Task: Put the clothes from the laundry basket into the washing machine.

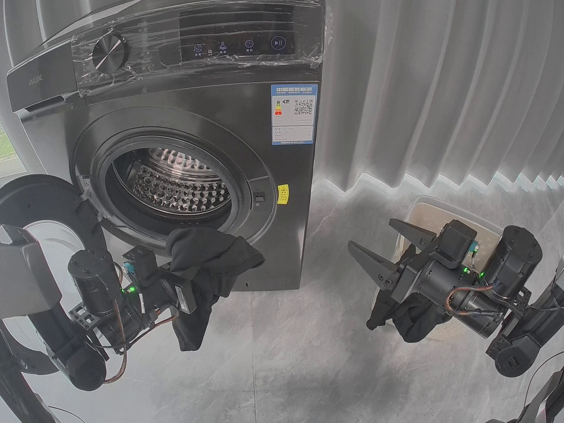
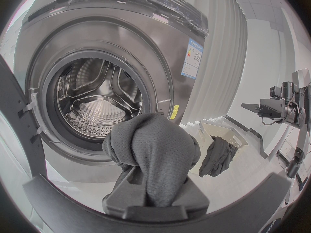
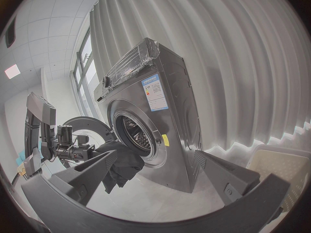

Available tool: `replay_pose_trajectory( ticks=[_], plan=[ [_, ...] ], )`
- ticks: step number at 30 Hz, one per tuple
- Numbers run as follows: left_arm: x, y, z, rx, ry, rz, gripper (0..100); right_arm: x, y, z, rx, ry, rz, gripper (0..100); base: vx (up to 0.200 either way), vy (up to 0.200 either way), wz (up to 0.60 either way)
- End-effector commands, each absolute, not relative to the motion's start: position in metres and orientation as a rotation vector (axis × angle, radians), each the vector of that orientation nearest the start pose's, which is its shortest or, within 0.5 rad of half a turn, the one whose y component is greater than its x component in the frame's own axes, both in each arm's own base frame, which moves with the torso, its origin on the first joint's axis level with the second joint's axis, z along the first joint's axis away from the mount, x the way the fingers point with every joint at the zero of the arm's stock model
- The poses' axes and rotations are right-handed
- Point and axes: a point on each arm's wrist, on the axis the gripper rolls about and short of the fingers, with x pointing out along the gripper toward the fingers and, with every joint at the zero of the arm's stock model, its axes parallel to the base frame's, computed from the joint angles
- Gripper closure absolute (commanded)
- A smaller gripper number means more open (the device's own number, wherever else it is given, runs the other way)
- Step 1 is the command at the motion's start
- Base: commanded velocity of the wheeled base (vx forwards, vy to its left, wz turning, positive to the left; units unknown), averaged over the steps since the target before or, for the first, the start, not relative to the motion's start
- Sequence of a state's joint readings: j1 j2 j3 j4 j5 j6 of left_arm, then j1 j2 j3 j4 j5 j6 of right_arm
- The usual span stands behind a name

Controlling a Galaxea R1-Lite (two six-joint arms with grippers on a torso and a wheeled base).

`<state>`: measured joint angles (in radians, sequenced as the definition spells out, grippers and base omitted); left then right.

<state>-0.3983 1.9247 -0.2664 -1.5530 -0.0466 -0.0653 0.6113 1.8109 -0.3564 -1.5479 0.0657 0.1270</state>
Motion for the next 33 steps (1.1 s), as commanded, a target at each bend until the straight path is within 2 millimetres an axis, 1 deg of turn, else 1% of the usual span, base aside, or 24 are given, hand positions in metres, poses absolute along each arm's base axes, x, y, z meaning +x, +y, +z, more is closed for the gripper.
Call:
replay_pose_trajectory(
  ticks=[1,4,15,16,18,26,31,33],
  plan=[
    [0.244,-0.107,0.088,-0.044,0.128,-0.45,100,0.22,0.156,0.136,0.146,-0.048,0.681,0,0.0,0.0,0.0],
    [0.243,-0.108,0.088,-0.048,0.13,-0.454,100,0.22,0.155,0.136,0.146,-0.048,0.675,0,0.0,0.0,0.0],
    [0.244,-0.108,0.082,-0.042,0.151,-0.453,100,0.219,0.153,0.133,0.143,-0.033,0.669,0,0.0,0.2,0.0],
    [0.244,-0.108,0.082,-0.041,0.149,-0.453,100,0.218,0.152,0.131,0.141,-0.022,0.667,0,0.0,0.2,0.0],
    [0.244,-0.109,0.082,-0.041,0.151,-0.453,100,0.216,0.15,0.127,0.134,-0.004,0.66,0,0.0,0.0,0.0],
    [0.246,-0.108,0.081,-0.039,0.153,-0.442,100,0.212,0.14,0.1,0.095,0.119,0.621,0,0.0,0.0,0.0],
    [0.246,-0.107,0.079,-0.035,0.16,-0.435,100,0.211,0.132,0.088,0.079,0.179,0.546,0,0.0,0.0,0.0],
    [0.245,-0.107,0.079,-0.036,0.158,-0.435,100,0.213,0.13,0.085,0.079,0.191,0.529,0,0.0,0.2,0.0]
  ],
)
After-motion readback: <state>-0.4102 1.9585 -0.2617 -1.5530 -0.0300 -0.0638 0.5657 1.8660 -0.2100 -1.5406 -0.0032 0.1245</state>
